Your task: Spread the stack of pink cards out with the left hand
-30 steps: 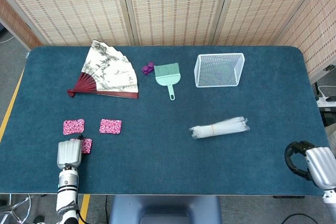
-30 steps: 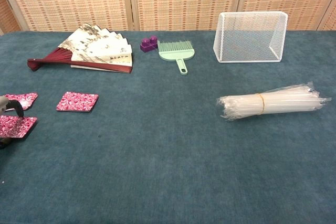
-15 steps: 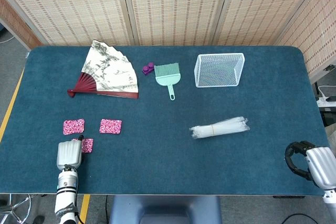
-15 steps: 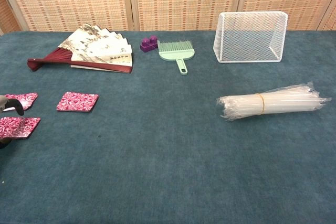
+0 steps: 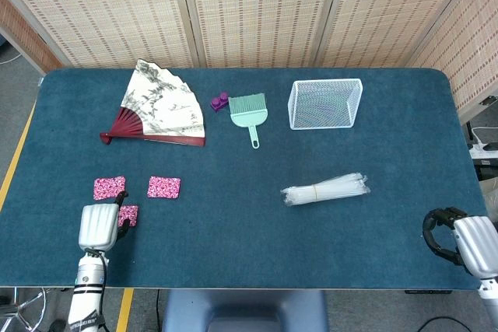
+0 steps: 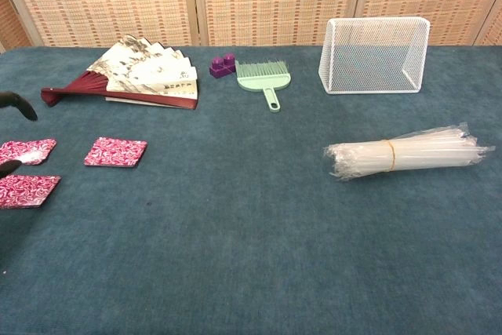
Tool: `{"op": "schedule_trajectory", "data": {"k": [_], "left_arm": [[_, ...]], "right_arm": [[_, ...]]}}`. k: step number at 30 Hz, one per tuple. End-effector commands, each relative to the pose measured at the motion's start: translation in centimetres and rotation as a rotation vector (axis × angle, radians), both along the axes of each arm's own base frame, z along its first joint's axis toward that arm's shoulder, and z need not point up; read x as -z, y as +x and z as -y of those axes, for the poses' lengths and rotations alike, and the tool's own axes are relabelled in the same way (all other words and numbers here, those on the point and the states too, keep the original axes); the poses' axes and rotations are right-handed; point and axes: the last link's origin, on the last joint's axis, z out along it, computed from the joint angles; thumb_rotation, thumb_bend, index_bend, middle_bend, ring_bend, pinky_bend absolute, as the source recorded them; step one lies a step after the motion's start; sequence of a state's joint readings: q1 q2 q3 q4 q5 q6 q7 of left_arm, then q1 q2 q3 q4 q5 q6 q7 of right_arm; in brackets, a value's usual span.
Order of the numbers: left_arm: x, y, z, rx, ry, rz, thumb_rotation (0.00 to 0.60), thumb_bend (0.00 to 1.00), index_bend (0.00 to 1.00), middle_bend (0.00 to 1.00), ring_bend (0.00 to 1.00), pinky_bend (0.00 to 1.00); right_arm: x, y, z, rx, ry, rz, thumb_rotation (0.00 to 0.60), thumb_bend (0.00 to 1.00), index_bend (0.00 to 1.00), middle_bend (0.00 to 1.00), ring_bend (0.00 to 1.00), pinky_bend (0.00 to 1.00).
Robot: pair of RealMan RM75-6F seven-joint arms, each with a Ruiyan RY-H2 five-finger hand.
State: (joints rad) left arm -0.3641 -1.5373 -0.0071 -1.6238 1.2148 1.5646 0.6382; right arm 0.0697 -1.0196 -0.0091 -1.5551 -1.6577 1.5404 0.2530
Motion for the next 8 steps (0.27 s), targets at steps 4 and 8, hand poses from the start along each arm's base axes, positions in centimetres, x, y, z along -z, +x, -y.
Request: {"op": "schedule_trajectory", "data": {"k": [4, 8], "left_arm": [[-6.1, -4.1, 4.9, 0.115, -0.007, -0.016, 0.6, 0.29, 0.28, 0.41, 0.48, 0.51], [-7.0, -5.5, 5.6, 0.083, -0.032, -0.025, 0.6, 0.33, 0.27, 0.39, 0.42, 0.42]], "right_arm": [[0.7, 0.1, 0.0, 0.0, 0.01, -0.02, 0.6, 0.46, 0.64, 0.58, 0.52, 0.8], [1.3, 0.2, 0.0, 0.008, 0.023, -0.039, 0.6, 0.46, 0.64, 0.58, 0.52, 0.8]]}}
